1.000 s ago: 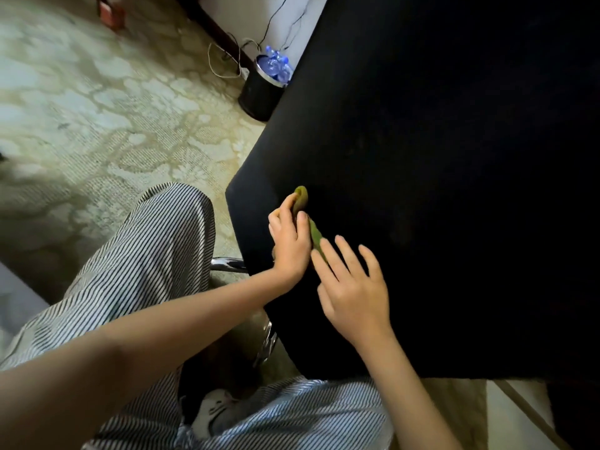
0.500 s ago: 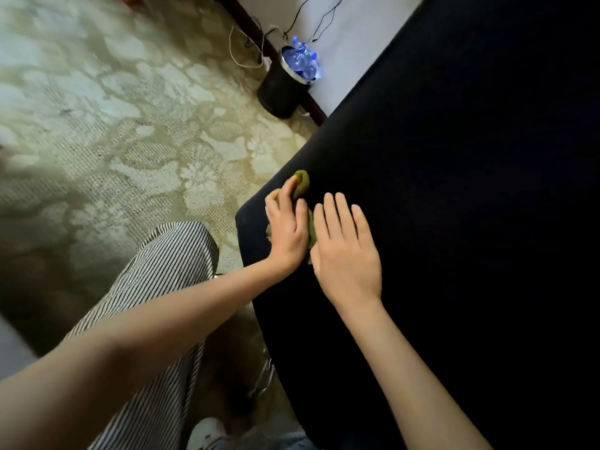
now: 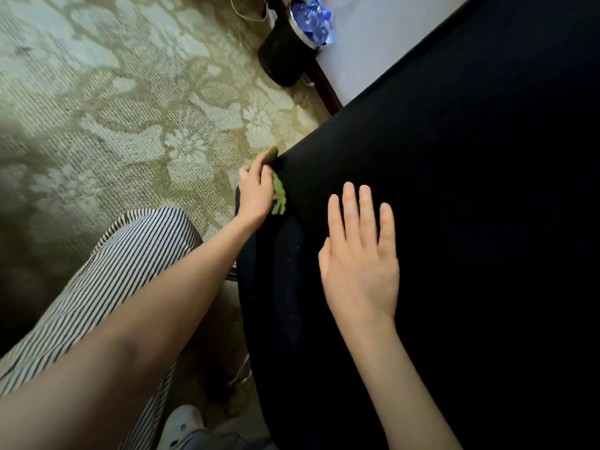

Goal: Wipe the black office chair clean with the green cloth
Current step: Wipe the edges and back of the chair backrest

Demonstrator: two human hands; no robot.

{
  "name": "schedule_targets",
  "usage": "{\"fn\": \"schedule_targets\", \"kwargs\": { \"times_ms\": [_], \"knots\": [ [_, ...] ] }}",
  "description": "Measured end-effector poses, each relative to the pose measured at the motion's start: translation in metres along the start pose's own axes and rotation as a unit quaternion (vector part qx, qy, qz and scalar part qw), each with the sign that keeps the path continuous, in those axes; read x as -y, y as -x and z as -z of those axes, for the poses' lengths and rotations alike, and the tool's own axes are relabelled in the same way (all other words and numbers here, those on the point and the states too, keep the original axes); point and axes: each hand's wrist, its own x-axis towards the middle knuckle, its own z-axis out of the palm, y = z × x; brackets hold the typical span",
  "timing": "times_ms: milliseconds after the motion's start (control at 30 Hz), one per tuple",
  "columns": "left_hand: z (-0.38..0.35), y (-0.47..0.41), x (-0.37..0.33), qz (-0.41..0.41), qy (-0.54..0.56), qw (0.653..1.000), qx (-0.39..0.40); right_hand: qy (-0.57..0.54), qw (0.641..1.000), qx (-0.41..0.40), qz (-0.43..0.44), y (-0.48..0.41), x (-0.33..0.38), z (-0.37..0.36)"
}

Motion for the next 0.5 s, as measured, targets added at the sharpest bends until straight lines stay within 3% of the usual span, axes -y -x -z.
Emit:
{"fn": "schedule_targets", "kwargs": {
  "times_ms": [133, 367, 500],
  "knots": [
    [-0.002, 0.018, -0.003, 0.005, -0.015, 1.000, -0.004, -0.005, 1.000, 0.001, 0.006, -0.001, -0.001, 0.002],
    [-0.012, 0.068, -0.048, -0.131, 0.024, 0.990, 0.048, -0.040, 0.999, 0.006, 0.004, -0.001, -0.005, 0.003],
    [-0.013, 0.055, -0.050, -0.177, 0.022, 0.984, 0.027, -0.052, 0.999, 0.004, 0.007, 0.000, -0.005, 0.002]
  ]
}}
